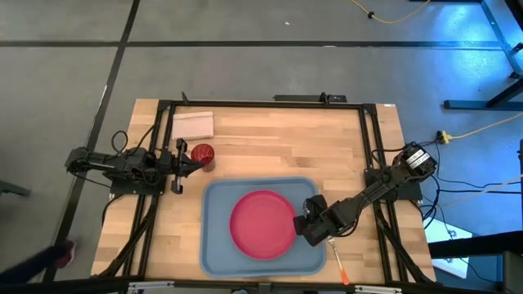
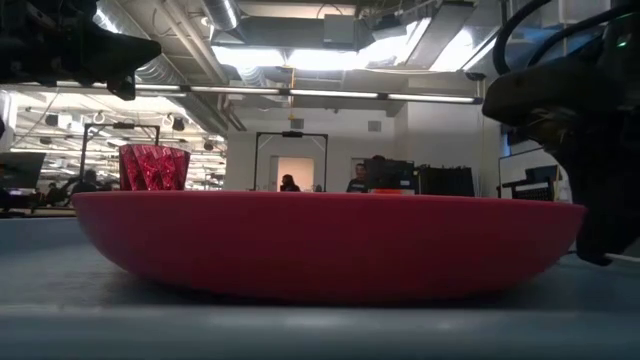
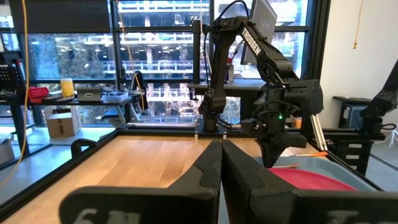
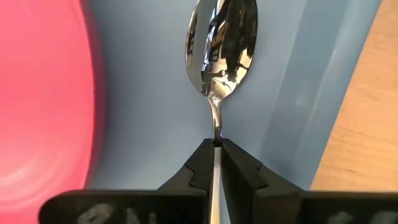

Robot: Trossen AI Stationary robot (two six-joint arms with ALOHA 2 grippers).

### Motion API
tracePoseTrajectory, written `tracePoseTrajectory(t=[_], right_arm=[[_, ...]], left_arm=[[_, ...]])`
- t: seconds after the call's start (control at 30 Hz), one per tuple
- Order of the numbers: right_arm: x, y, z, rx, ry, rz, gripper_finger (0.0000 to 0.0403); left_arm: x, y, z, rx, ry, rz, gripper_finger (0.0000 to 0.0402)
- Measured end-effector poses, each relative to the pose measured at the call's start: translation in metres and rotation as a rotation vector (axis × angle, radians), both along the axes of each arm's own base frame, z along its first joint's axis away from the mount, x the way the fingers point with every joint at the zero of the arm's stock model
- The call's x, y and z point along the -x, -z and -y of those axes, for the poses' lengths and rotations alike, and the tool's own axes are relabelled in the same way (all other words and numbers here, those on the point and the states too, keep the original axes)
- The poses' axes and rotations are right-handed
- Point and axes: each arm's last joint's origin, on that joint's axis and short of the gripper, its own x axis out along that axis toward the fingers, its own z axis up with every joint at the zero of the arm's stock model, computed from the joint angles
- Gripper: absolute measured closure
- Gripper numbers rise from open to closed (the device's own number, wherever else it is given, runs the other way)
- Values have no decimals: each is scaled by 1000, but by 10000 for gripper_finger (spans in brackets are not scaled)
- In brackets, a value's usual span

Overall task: Pick and place plate/cup/fork/spoon on tray
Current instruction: Put the orange spoon on the blue tray to the right of the red plate, then put the orange fork on the blue tray to the right of the red plate

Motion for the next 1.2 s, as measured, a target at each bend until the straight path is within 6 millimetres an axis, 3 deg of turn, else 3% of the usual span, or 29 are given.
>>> tracePoseTrajectory(t=[0.17, 0.47, 0.63, 0.93, 1.07, 1.2], right_arm=[[1, 0, 1, 1, 23, -9, 368], [0, 0, 0, 3, 20, 2, 296], [1, -1, 0, -8, -5, -10, 294], [13, -49, -5, 162, -44, 40, 298], [29, -64, -20, 131, 14, -41, 298], [48, -66, -44, 83, 85, -11, 298]], left_arm=[[0, 0, 0, 0, 0, 1, 401], [0, 0, 0, 0, 0, 0, 401], [0, 0, 0, 0, 0, 1, 401], [0, 0, 0, 0, 0, 0, 401], [0, 0, 0, 0, 0, 1, 401], [0, 0, 0, 0, 0, 0, 401]])
